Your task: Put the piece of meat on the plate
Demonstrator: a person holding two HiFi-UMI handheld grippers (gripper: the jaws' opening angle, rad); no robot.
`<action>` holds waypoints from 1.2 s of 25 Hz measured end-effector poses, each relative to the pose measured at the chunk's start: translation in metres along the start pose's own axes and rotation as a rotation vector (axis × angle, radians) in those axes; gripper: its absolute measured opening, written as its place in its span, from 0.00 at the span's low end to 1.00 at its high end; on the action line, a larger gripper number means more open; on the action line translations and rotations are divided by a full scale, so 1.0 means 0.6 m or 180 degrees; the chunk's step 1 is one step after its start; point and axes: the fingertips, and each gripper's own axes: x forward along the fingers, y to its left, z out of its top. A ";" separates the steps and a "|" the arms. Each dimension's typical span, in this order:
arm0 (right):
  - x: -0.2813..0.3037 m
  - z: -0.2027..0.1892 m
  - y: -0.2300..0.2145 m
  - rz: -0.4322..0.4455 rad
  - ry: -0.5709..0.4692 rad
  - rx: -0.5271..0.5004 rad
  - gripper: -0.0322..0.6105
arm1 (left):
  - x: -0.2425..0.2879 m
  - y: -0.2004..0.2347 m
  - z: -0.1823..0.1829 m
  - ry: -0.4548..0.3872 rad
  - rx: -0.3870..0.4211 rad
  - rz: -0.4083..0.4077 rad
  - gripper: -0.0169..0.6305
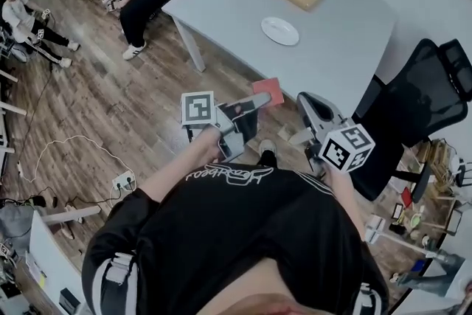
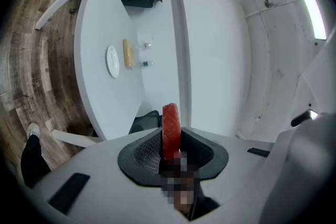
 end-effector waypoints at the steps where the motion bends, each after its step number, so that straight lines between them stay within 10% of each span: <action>1: 0.007 0.006 -0.013 0.0007 0.0006 0.0003 0.07 | 0.010 0.004 0.010 -0.0010 0.0002 0.0013 0.17; 30: 0.209 0.071 -0.324 0.0264 0.0328 0.0271 0.07 | 0.237 0.155 0.252 -0.0291 -0.0243 0.0326 0.17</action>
